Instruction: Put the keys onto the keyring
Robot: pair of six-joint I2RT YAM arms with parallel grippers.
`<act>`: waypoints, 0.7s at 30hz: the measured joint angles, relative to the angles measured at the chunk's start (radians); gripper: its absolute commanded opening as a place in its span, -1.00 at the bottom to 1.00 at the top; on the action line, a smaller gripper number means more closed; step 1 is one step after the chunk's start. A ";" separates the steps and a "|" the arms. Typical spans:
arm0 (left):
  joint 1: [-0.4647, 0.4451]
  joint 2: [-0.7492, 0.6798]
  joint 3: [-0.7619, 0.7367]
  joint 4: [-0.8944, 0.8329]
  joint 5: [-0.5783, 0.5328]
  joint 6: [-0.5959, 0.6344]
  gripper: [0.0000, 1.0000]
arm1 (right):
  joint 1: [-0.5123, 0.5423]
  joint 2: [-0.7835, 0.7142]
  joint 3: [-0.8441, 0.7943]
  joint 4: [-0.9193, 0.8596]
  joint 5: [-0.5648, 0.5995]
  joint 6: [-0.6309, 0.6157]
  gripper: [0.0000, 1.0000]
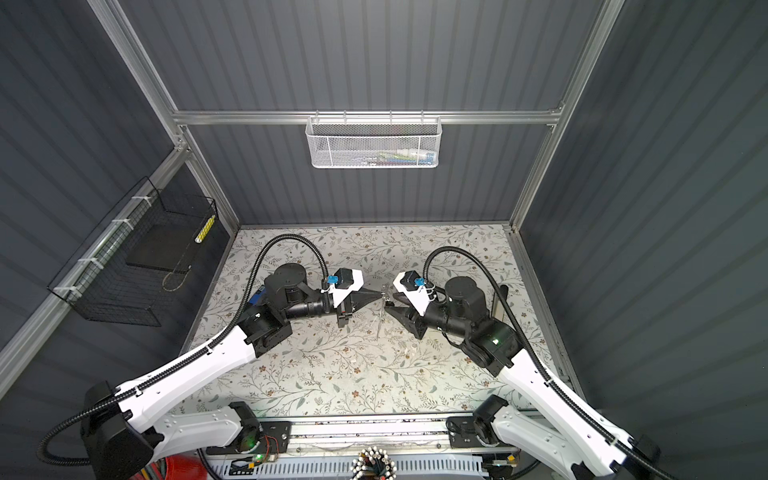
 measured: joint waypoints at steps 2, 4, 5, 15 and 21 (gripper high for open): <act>0.000 0.000 -0.001 0.004 0.000 -0.001 -1.00 | 0.000 0.006 0.001 0.007 -0.003 0.004 -0.41; 0.000 0.000 -0.001 0.008 0.000 -0.001 -1.00 | 0.001 0.011 0.002 0.010 -0.003 0.003 -0.54; 0.000 0.000 -0.001 0.009 0.000 -0.001 -1.00 | 0.001 0.012 0.002 0.008 -0.003 0.005 -0.58; 0.000 0.000 -0.001 0.052 0.000 -0.043 -1.00 | 0.001 0.011 0.029 -0.041 0.016 -0.029 -1.00; 0.000 0.001 -0.011 0.109 0.000 -0.087 -1.00 | 0.001 0.041 0.061 -0.058 -0.003 -0.053 -1.00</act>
